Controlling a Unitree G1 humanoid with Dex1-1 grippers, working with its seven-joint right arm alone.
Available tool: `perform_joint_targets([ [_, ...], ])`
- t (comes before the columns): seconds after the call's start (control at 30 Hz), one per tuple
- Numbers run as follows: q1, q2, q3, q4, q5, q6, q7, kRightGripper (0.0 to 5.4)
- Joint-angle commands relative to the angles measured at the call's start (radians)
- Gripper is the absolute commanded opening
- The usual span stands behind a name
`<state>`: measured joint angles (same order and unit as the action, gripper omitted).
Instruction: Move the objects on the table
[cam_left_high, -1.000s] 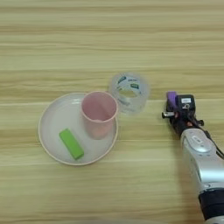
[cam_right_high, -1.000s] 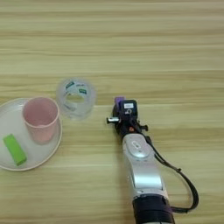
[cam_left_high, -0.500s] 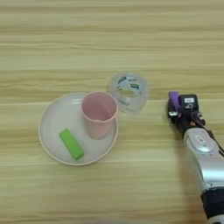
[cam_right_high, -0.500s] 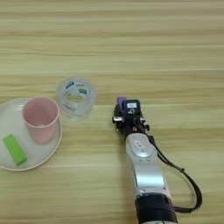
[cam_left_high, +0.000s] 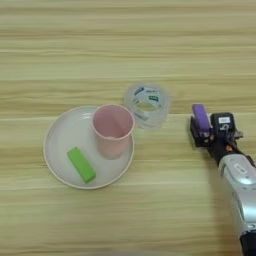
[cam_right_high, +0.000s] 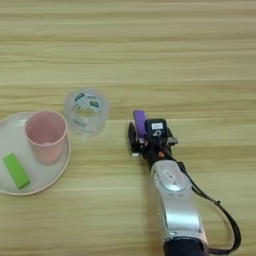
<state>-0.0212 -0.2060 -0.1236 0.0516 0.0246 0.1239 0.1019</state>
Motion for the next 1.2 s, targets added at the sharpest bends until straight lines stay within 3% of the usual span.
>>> perform_joint_targets([
  [0.03,-0.148,-0.042,-0.018,-0.165,0.03,0.06,0.02,4.17],
  [0.2,-0.226,-0.04,-0.005,-0.215,0.069,0.149,0.06,4.69],
  [0.37,-0.297,-0.037,0.028,-0.165,0.076,0.215,0.102,5.34],
  [0.6,-0.381,-0.029,0.107,-0.074,0.038,0.257,0.142,5.38],
  [1.2,-0.362,-0.139,0.276,-0.089,-0.209,0.358,0.188,5.38],
])
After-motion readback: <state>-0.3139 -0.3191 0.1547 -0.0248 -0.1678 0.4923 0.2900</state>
